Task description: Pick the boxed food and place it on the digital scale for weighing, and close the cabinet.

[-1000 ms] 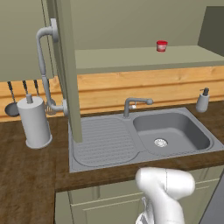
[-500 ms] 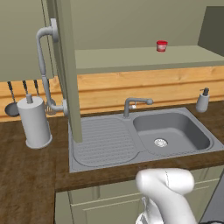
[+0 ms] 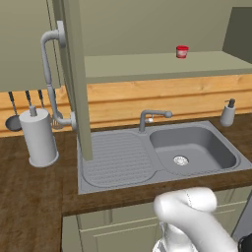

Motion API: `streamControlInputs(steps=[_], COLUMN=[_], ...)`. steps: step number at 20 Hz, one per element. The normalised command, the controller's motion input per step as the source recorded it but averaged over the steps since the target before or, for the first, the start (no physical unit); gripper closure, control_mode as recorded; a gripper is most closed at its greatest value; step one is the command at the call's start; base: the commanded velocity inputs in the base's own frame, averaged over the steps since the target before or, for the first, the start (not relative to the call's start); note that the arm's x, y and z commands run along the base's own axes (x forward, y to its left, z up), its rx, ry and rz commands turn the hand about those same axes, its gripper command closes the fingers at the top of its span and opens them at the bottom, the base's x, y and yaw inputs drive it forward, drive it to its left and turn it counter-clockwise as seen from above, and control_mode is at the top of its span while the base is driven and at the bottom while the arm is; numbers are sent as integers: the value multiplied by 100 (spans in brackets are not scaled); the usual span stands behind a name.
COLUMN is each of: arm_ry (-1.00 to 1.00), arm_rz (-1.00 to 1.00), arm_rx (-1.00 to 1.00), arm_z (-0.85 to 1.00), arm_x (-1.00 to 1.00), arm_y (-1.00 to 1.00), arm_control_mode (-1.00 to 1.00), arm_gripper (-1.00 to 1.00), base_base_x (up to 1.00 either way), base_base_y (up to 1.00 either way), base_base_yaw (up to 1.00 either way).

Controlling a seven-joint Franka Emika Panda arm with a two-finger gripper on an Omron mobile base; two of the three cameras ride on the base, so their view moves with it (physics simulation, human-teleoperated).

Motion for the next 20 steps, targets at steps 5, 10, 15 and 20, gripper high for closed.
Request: streamControlInputs(steps=[5, 10, 15, 20], arm_ry=[5, 6, 9, 15], arm_rz=[0, 4, 2, 4], arm_rx=[9, 3, 2, 2], arm_z=[-13, -22, -1, 53], arm_x=[15, 78, 27, -1], arm_y=[-60, -31, -53, -38], arm_control_mode=[-100, -100, -100, -100], arm_gripper=[-100, -100, -100, -100], base_base_x=[0, 0, 0, 0], base_base_y=[0, 0, 0, 0], base_base_yaw=[0, 0, 0, 0])
